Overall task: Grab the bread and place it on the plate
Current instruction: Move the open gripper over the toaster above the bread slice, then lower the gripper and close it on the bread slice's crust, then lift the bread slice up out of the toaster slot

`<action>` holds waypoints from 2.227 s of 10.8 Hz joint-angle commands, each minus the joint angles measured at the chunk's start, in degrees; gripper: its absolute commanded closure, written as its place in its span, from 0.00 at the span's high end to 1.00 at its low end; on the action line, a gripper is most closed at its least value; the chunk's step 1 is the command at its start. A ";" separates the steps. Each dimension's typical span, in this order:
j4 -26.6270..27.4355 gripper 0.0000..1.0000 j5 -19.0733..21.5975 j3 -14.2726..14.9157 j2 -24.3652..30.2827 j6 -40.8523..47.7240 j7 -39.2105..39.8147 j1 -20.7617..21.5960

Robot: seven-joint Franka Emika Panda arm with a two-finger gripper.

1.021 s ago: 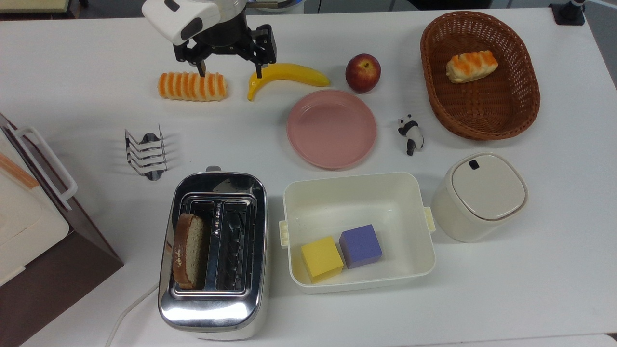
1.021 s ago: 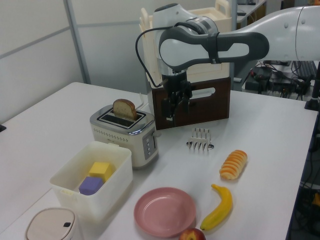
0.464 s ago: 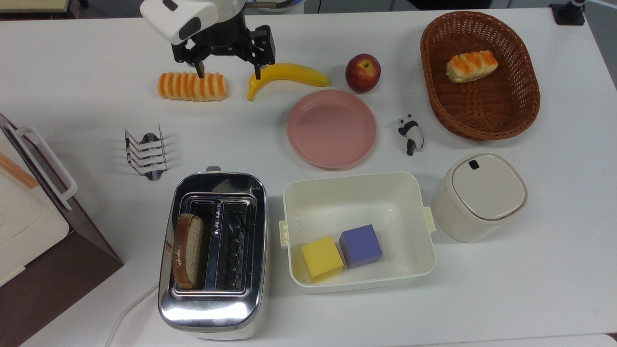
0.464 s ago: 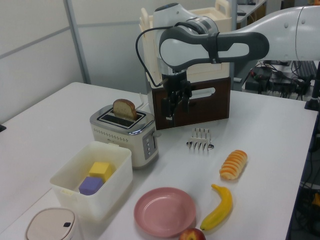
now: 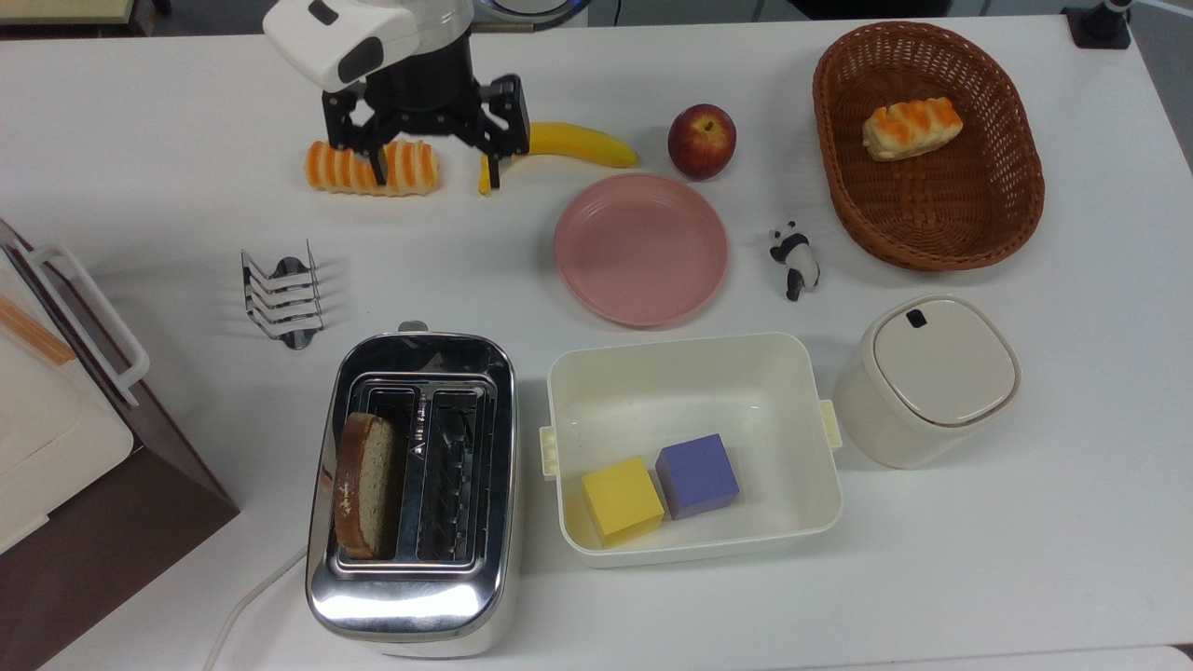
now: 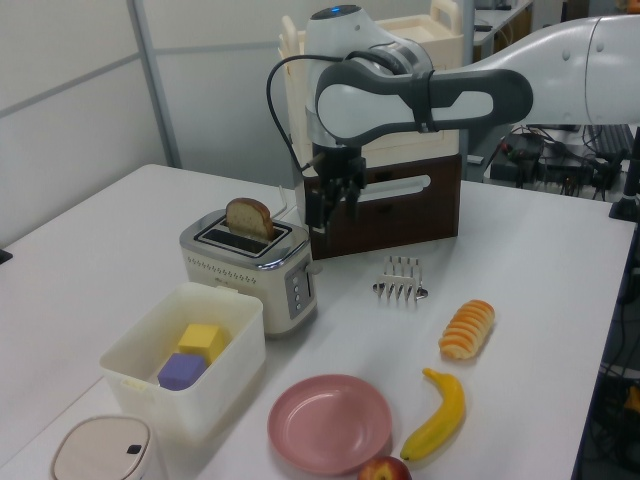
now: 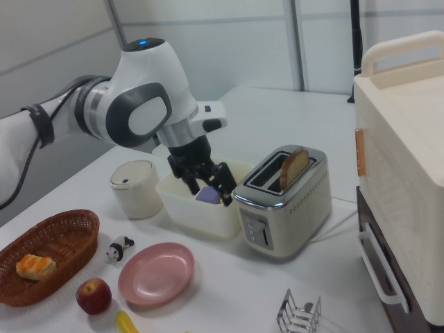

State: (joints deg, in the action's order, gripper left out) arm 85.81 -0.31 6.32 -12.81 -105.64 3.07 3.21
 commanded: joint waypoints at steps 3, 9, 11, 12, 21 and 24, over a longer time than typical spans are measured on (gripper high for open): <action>0.77 1.00 0.22 0.88 -5.54 -29.48 -9.66 0.48; -5.99 1.00 -0.83 3.16 -16.98 -41.74 -9.66 0.39; -6.18 0.87 -1.10 3.96 -18.30 -44.99 -10.01 0.48; -6.18 0.63 -1.79 4.05 -18.31 -45.09 -9.93 0.48; -6.09 0.00 -1.36 3.70 -7.97 -43.70 -17.29 0.39; -5.56 0.00 1.78 3.17 -0.92 -30.82 -18.81 0.74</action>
State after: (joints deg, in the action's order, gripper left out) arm 77.30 -1.37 9.68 -20.26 -146.23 -14.47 3.16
